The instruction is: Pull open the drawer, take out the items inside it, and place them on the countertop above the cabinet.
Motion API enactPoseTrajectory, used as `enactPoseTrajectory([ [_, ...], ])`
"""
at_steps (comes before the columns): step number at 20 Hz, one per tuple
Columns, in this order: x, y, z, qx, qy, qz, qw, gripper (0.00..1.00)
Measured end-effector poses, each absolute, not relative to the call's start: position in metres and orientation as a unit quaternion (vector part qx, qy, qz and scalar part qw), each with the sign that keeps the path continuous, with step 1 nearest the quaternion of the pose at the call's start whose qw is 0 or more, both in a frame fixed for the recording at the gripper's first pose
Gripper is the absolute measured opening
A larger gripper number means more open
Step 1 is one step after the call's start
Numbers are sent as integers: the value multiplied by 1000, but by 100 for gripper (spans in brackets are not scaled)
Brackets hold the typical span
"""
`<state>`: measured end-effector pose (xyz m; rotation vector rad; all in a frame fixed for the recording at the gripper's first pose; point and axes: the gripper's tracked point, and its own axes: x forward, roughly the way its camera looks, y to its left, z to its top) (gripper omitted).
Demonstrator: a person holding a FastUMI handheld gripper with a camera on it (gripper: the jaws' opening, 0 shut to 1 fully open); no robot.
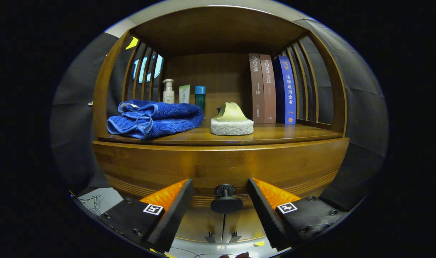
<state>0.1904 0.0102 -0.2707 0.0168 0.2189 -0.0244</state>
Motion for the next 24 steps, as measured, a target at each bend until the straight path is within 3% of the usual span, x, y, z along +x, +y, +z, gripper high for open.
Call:
enactPoseTrajectory([
  [11,178,16,-265,26,139,1,990,100],
  [24,82,41,-68,20,39,10,999,99],
])
